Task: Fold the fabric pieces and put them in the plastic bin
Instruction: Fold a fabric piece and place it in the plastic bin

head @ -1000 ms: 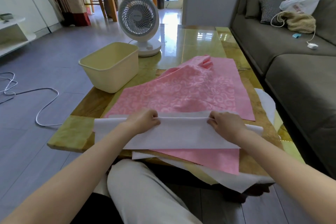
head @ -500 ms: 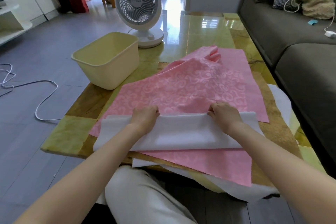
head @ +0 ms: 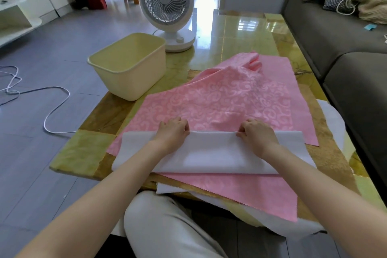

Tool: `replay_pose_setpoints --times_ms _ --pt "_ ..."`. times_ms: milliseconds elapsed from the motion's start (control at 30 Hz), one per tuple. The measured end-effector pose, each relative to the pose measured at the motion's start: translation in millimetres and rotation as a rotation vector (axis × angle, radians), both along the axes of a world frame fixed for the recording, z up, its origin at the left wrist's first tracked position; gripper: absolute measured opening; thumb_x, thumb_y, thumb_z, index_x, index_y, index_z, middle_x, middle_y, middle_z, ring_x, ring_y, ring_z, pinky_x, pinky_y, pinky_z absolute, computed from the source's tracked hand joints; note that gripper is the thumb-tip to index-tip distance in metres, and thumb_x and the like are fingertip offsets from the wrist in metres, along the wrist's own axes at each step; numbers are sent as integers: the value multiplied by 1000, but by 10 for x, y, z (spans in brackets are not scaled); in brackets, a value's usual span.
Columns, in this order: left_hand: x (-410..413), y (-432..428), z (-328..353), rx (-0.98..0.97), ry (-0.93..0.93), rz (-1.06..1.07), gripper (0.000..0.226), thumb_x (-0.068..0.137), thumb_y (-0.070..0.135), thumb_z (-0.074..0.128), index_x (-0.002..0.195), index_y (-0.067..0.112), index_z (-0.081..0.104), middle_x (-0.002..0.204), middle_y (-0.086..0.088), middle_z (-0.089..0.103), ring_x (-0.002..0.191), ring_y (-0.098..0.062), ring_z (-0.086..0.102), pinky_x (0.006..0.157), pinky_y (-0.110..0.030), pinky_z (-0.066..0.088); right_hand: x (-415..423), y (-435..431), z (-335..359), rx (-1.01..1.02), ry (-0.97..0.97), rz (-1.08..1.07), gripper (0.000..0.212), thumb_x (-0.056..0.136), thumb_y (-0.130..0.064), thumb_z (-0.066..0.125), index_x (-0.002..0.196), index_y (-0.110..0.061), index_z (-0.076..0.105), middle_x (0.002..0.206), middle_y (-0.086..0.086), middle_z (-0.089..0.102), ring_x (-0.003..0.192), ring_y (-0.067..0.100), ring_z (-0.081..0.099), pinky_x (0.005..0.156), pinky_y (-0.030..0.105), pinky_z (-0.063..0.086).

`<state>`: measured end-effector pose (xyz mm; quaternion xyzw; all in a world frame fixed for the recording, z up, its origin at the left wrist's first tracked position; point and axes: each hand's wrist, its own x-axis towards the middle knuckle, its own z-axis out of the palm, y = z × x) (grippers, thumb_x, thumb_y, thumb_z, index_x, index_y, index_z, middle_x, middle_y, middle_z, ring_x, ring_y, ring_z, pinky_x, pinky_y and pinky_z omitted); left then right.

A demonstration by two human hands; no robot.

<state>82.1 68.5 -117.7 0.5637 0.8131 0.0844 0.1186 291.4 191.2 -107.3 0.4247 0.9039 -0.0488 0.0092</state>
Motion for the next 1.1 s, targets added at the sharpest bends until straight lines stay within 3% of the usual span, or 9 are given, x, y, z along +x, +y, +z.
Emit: replay_pose_setpoints --times_ms 367,467,600,700,767,933,1100 --pt "23 78 -50 39 13 53 19 98 23 41 106 15 56 116 -3 55 108 -24 49 89 -37 31 -97 1 -97 64 -81 -67 25 97 -26 45 114 -11 56 121 8 54 118 26 46 96 35 38" --pt "34 98 -55 41 15 65 19 97 21 42 106 14 57 116 -4 56 110 -24 48 91 -38 31 -139 -45 -103 106 -127 -78 24 96 -15 41 116 -11 53 122 9 54 117 28 46 95 35 36" --pt "45 116 -63 49 4 85 18 96 20 44 105 15 58 116 -4 57 111 -24 48 93 -37 31 -291 -332 -66 66 46 82 38 88 0 40 124 -9 48 124 11 52 116 30 48 95 37 38" --pt "62 107 -58 74 -18 100 19 96 19 45 110 14 57 119 -5 54 114 -24 47 94 -36 31 -492 -753 -37 -91 169 301 40 95 -9 43 135 -11 44 137 6 46 125 24 45 99 34 40" --pt "47 40 -38 119 -18 93 22 95 16 46 115 14 54 121 -6 50 116 -24 46 94 -35 32 -624 -982 -51 -157 174 394 45 98 -19 41 143 -14 34 149 3 35 136 20 34 106 31 33" --pt "-85 -443 33 289 -47 159 19 92 9 49 109 8 57 109 -10 53 99 -26 52 85 -34 44 -797 -1183 -149 -209 69 387 46 100 -29 37 141 -10 31 154 7 24 141 23 22 111 32 22" --pt "-252 -993 -69 59 1 279 30 95 27 45 121 14 51 122 -9 47 113 -27 45 95 -37 38 -866 -1221 -183 -220 -18 308 59 99 -40 35 148 -14 16 158 8 10 144 26 14 116 39 19"
